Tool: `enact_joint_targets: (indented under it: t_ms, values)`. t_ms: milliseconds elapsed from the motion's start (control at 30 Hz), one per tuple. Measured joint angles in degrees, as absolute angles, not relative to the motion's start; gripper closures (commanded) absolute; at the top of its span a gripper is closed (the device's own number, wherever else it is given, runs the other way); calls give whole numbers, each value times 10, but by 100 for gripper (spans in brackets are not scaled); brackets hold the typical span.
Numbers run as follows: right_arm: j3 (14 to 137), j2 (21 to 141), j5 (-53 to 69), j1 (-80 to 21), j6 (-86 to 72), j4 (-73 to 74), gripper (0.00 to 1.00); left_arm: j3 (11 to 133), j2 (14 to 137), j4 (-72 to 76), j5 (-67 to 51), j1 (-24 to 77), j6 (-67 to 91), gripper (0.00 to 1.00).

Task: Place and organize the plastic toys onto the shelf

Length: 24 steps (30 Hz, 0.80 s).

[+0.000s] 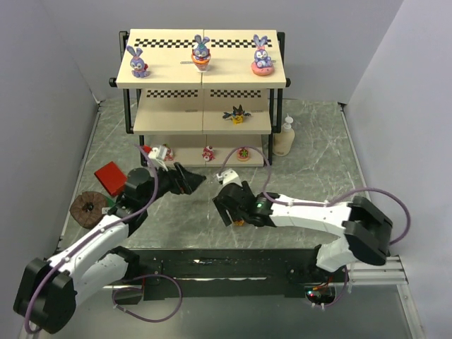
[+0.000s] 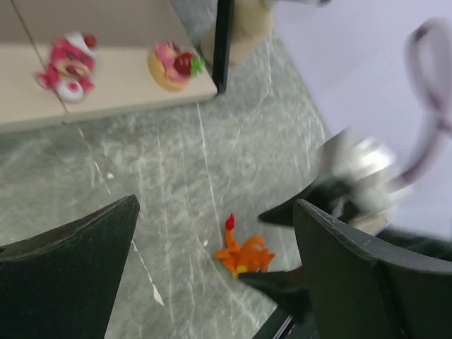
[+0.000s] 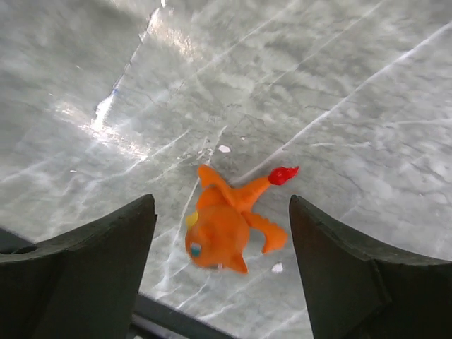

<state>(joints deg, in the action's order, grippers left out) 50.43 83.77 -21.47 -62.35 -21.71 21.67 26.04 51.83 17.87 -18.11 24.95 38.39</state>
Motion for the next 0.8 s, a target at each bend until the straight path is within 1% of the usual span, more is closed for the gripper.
enact_joint_targets:
  t_ms: [67, 100, 167, 200, 267, 300, 333, 367, 400, 433, 500, 600, 667, 800]
  values:
    - [504, 807, -217, -622, -229, 225, 19, 243, 538, 206, -182, 270, 375, 4]
    - [504, 782, -218, -620, -237, 231, 25, 236, 553, 219, -182, 282, 369, 4]
    - [504, 741, -219, -614, -256, 240, 34, 228, 580, 237, -180, 309, 355, 1]
    - [504, 718, -219, -608, -267, 247, 46, 226, 597, 246, -180, 323, 348, 2]
    - [502, 673, -216, -593, -299, 264, 58, 221, 627, 270, -180, 349, 336, 10]
    - [498, 654, -213, -583, -316, 272, 72, 217, 640, 281, -181, 360, 332, 13]
    - [493, 638, -211, -575, -331, 279, 78, 212, 649, 291, -180, 369, 326, 19]
    - [479, 617, -203, -564, -353, 289, 83, 206, 657, 298, -179, 376, 322, 22]
    - [465, 601, -198, -555, -366, 296, 90, 200, 663, 303, -177, 380, 320, 24]
    - [454, 589, -194, -551, -379, 303, 94, 192, 666, 307, -175, 383, 318, 29]
    - [425, 576, -177, -546, -403, 317, 100, 181, 667, 307, -165, 386, 315, 32]
    - [389, 584, -148, -546, -432, 327, 100, 173, 667, 306, -150, 392, 312, 39]
    - [372, 599, -129, -546, -443, 321, 100, 173, 670, 308, -141, 401, 309, 38]
    - [360, 650, -92, -546, -456, 301, 100, 173, 703, 308, -127, 427, 311, 33]
